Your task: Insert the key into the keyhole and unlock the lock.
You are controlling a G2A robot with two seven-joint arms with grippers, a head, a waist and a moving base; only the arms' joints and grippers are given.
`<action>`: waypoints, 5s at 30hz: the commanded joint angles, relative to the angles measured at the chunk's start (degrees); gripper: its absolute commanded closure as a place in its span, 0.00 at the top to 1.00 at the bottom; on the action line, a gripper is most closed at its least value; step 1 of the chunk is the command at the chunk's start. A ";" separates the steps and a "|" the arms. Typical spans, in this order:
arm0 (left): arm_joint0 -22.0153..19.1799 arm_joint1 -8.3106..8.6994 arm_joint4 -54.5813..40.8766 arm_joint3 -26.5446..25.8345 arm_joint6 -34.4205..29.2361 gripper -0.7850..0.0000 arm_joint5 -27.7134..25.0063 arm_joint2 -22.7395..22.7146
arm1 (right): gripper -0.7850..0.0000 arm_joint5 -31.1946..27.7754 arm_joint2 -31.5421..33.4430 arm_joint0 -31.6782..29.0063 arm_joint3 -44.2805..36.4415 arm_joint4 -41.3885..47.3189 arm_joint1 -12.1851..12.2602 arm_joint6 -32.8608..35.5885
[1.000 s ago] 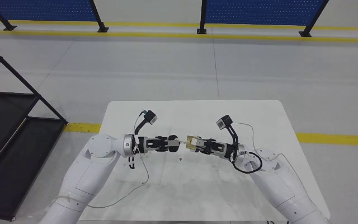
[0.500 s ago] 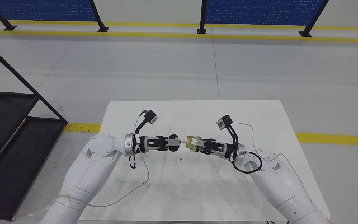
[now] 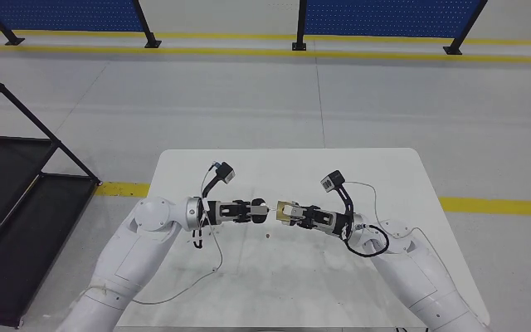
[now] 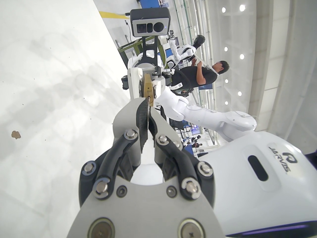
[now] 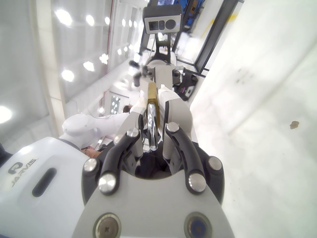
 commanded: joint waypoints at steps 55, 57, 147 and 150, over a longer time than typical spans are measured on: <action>10.38 1.01 63.53 -3.36 44.98 0.00 -32.17 -9.17 | 0.00 0.00 0.00 0.00 0.00 0.00 0.00 0.00; 11.20 0.92 75.34 -4.84 52.14 0.00 -33.31 -9.73 | 0.00 0.00 0.00 0.00 0.00 0.00 0.00 0.00; -16.98 5.84 179.68 8.85 150.14 0.00 35.98 5.74 | 0.00 0.00 0.00 0.00 0.00 0.00 0.00 0.00; -17.55 5.88 178.37 9.41 150.28 0.00 35.83 6.45 | 0.00 0.00 0.00 0.00 0.00 0.00 0.00 0.00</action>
